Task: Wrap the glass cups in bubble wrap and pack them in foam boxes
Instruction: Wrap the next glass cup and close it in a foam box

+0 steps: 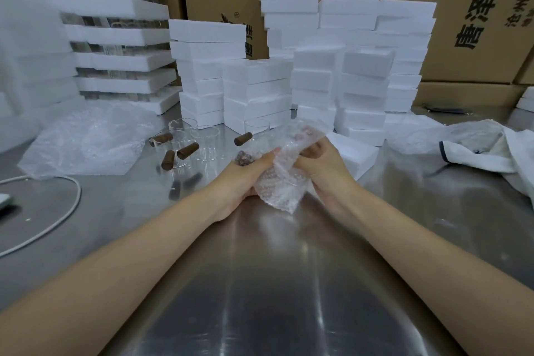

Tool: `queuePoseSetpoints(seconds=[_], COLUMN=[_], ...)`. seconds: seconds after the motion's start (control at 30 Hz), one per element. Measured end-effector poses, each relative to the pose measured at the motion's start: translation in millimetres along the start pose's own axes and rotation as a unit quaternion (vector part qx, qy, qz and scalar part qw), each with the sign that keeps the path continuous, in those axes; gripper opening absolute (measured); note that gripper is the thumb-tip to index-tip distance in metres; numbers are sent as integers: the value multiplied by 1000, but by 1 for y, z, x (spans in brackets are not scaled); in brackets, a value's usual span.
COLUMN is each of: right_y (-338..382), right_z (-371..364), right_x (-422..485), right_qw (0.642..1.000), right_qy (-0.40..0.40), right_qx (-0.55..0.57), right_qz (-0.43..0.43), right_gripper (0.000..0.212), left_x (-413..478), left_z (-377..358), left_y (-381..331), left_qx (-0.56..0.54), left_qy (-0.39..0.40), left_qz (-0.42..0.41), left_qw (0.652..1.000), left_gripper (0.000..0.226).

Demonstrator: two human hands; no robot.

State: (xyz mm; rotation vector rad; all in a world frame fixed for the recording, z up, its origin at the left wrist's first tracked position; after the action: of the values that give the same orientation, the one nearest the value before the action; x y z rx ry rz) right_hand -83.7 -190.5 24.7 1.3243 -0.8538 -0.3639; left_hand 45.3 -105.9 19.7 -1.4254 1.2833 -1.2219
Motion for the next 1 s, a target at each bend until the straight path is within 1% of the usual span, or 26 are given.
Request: queuePoseSetpoints(seconds=[0.07,0.1,0.17,0.2,0.23,0.27,0.3,0.33,0.37,0.43,0.47,0.53,0.57,0.63,0.67,0.73,0.77,0.8,0.9,0.93,1.0], right_y=[9,11,14,16,17,18,18,16,14,12,10,8,7,6,6,5,4,6,5,4,0], right_z=[-1,-2,-9,-12,-12,-12,-11,-9,-6,-7,-11,-17,-18,-18,-17,-15,-13,-13,-16,-16,-15], right_x=[-2,-3,-5,-6,-8,-9,-10,-10,-9,-7,-5,-5,-5,-4,-3,-2,-2,-1,-4,-6,-7], right_qw=[987,979,961,950,940,929,918,911,919,947,956,973,981,990,992,993,992,991,993,994,995], right_qy=[18,23,44,52,67,94,110,129,129,110,110,95,80,46,27,13,15,20,37,34,36], right_qx=[-143,-189,-254,-284,-309,-337,-364,-381,-367,-299,-271,-210,-176,-126,-110,-54,-35,-40,-73,-67,-58], right_qz=[64,79,105,120,126,125,111,93,69,30,11,-16,-18,-31,-53,-106,-122,-125,-90,-77,-71], right_gripper=[27,28,32,30,22,10,16,29,35,32,27,9,15,42,48,49,46,45,49,48,43], left_x=[1,2,4,4,5,6,5,5,4,1,0,-3,-4,-7,-9,-13,-14,-16,-15,-15,-14], left_z=[2,3,7,9,11,13,16,19,20,21,20,15,11,5,3,0,-2,-4,-16,-20,-22], left_y=[0,1,5,6,7,7,6,5,3,-2,-3,-5,-7,-9,-10,-12,-13,-14,-16,-17,-18], left_qx=[-11,-23,-49,-59,-65,-56,-32,9,52,142,181,267,309,370,389,421,448,484,604,628,660], left_qy=[-10,-25,-58,-76,-92,-111,-133,-155,-173,-188,-189,-189,-185,-167,-152,-95,-64,-40,-8,-8,-7], left_qz=[-1,-5,-14,-21,-31,-45,-62,-80,-100,-138,-153,-190,-212,-245,-252,-255,-261,-272,-297,-292,-266], left_qw=[1000,999,997,995,993,991,989,985,979,962,953,926,908,880,873,865,853,831,739,722,702], left_gripper=[46,41,26,21,21,22,22,16,10,20,22,21,18,8,6,11,13,15,12,12,27])
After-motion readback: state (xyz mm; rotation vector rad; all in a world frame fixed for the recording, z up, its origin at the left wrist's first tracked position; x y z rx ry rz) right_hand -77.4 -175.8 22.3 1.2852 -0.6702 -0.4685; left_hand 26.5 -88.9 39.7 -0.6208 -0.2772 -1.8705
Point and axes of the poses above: each hand's wrist, its own x-axis towards the middle knuckle, its own z-axis out of the back of the hand, y = z × x, the point moved 2 cm from there along x, towards the middle knuckle, and after that the axes turned 13 degrees about y, right-handed, at the moved point
